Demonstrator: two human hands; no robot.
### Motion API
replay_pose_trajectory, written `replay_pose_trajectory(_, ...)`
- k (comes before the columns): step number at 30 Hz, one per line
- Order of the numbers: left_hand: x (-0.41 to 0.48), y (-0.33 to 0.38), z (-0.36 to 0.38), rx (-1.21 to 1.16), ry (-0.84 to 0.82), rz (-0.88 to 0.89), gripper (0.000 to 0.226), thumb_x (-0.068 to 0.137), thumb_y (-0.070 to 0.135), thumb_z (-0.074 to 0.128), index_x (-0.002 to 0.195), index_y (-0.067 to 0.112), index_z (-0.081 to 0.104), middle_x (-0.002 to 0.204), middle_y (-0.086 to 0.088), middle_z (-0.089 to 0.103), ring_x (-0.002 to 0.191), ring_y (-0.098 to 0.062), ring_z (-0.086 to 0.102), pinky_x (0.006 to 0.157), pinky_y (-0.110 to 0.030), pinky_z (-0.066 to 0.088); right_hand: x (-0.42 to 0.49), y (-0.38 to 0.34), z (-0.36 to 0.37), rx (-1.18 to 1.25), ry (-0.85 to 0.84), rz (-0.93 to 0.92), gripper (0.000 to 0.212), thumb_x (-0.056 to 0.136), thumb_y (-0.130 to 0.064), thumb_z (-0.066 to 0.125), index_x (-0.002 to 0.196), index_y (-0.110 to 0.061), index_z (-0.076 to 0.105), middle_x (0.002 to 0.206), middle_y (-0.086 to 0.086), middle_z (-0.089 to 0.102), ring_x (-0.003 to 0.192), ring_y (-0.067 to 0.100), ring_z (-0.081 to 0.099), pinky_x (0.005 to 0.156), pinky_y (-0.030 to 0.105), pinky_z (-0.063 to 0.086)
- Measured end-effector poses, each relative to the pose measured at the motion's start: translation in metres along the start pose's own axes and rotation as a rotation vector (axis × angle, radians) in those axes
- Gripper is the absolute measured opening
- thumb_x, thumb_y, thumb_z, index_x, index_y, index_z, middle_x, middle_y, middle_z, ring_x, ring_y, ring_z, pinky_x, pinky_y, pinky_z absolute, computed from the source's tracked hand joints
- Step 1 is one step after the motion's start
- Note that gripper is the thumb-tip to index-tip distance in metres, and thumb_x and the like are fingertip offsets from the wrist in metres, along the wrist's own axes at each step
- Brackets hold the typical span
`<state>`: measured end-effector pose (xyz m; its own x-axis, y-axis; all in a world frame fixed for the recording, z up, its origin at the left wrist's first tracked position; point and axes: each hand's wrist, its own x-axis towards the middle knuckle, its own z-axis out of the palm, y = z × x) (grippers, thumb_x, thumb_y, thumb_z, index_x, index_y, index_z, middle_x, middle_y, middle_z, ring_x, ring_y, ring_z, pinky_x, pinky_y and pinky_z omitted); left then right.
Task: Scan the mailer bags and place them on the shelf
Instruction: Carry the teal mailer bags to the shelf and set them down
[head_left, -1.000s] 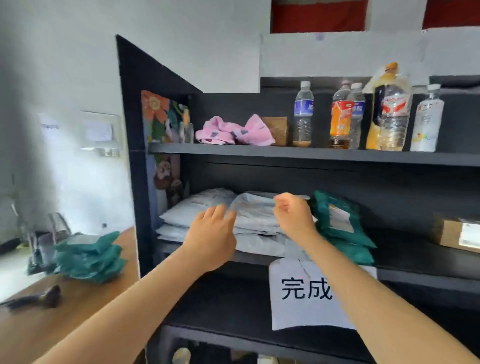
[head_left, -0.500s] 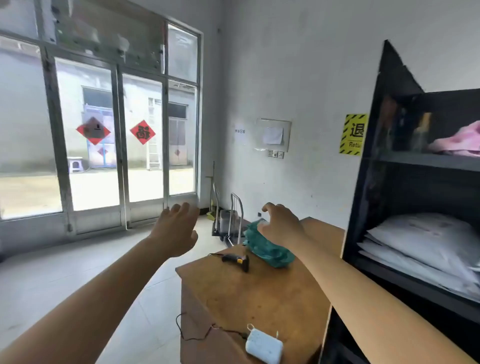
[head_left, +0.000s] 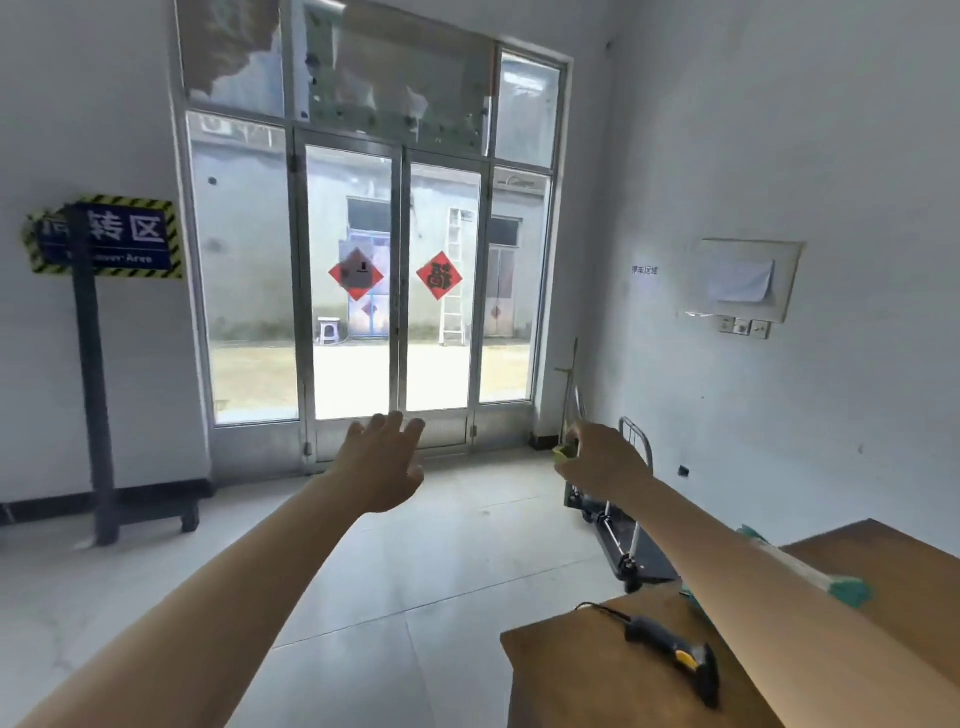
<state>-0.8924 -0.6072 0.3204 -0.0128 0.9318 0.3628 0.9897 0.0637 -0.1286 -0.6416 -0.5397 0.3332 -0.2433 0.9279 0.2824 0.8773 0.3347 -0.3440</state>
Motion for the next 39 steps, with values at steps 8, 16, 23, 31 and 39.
replay_pose_trajectory(8, 0.135, -0.139, 0.083, -0.024, -0.052, -0.037, 0.061, 0.09, 0.042, 0.051, 0.14, 0.015, 0.03, 0.135, -0.009, 0.043, 0.127, -0.029, 0.04, 0.103, -0.043, 0.034, 0.16, -0.054, 0.109, -0.071, -0.05, 0.004, 0.035, 0.08, -0.019, 0.056, 0.114, -0.007, 0.058, 0.108, 0.009, 0.066, 0.101, 0.027, 0.062, 0.084, 0.035, 0.051)
replay_pose_trajectory(16, 0.29, -0.242, 0.136, 0.03, -0.066, 0.068, 0.063, 0.088, 0.046, 0.05, 0.14, 0.018, 0.03, 0.133, -0.007, 0.045, 0.123, -0.026, 0.043, 0.101, -0.04, 0.037, 0.301, -0.069, 0.161, -0.115, -0.07, 0.164, 0.027, 0.079, -0.019, 0.056, 0.105, -0.012, 0.056, 0.098, 0.003, 0.062, 0.092, 0.023, 0.06, 0.077, 0.032, 0.05)
replay_pose_trajectory(23, 0.447, -0.207, 0.221, -0.044, -0.06, 0.263, 0.064, 0.088, 0.048, 0.05, 0.141, 0.019, 0.03, 0.131, -0.006, 0.046, 0.123, -0.025, 0.043, 0.101, -0.039, 0.037, 0.422, -0.023, 0.184, -0.267, -0.061, 0.234, 0.031, 0.082, -0.024, 0.055, 0.111, -0.012, 0.054, 0.107, 0.005, 0.061, 0.101, 0.025, 0.06, 0.078, 0.031, 0.045)
replay_pose_trajectory(31, 0.659, -0.114, 0.235, -0.2, -0.015, 0.455, 0.068, 0.088, 0.046, 0.053, 0.144, 0.016, 0.028, 0.138, -0.01, 0.043, 0.126, -0.028, 0.044, 0.104, -0.042, 0.039, 0.541, 0.076, 0.144, -0.34, -0.002, 0.47, 0.043, 0.085, -0.027, 0.056, 0.125, -0.012, 0.052, 0.12, 0.007, 0.06, 0.108, 0.027, 0.058, 0.086, 0.034, 0.048)
replay_pose_trajectory(39, 0.776, 0.085, 0.278, -0.154, 0.047, 0.88, 0.06, 0.089, 0.045, 0.049, 0.138, 0.016, 0.033, 0.131, -0.007, 0.046, 0.122, -0.026, 0.045, 0.102, -0.04, 0.038, 0.548, 0.197, 0.105, -0.369, 0.017, 0.808, 0.051, 0.086, -0.025, 0.057, 0.134, -0.014, 0.047, 0.13, 0.005, 0.054, 0.114, 0.025, 0.055, 0.087, 0.032, 0.046)
